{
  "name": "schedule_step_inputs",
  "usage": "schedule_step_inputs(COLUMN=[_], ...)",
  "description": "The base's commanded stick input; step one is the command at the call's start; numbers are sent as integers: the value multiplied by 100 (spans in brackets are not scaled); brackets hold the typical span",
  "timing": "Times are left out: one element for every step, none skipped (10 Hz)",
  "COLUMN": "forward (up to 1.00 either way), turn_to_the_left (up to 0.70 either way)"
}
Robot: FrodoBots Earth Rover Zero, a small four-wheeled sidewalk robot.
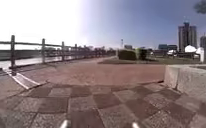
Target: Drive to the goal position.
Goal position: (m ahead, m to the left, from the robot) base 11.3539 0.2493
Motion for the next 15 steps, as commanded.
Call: schedule_step_inputs(forward=[50,50,50,50,50,50,50,50,50,50,50,50,50,50,50], turn_to_the_left=[3,1,0,0,0,0,0,0,6,6,0,4,0,0,0])
